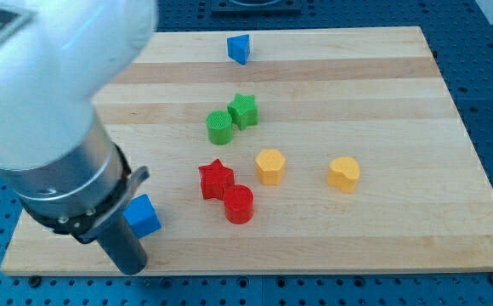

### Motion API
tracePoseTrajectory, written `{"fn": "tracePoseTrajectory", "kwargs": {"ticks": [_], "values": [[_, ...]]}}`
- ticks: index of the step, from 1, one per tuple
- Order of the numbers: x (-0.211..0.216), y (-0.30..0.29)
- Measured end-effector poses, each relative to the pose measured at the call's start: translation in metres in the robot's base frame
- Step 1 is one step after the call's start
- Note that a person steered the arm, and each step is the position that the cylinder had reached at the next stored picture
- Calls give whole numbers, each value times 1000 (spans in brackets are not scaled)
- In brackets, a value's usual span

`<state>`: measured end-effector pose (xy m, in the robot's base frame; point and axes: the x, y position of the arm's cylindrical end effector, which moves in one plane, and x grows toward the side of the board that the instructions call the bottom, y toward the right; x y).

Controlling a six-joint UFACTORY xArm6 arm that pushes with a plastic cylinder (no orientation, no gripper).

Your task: Move the blue cube slightly up

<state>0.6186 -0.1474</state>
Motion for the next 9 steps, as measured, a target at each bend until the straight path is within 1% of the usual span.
{"fn": "tracePoseTrajectory", "kwargs": {"ticks": [2, 3, 4, 6, 7, 9], "values": [[-1, -9], [-9, 4], [-28, 14], [-35, -31], [-47, -31], [-57, 23]]}}
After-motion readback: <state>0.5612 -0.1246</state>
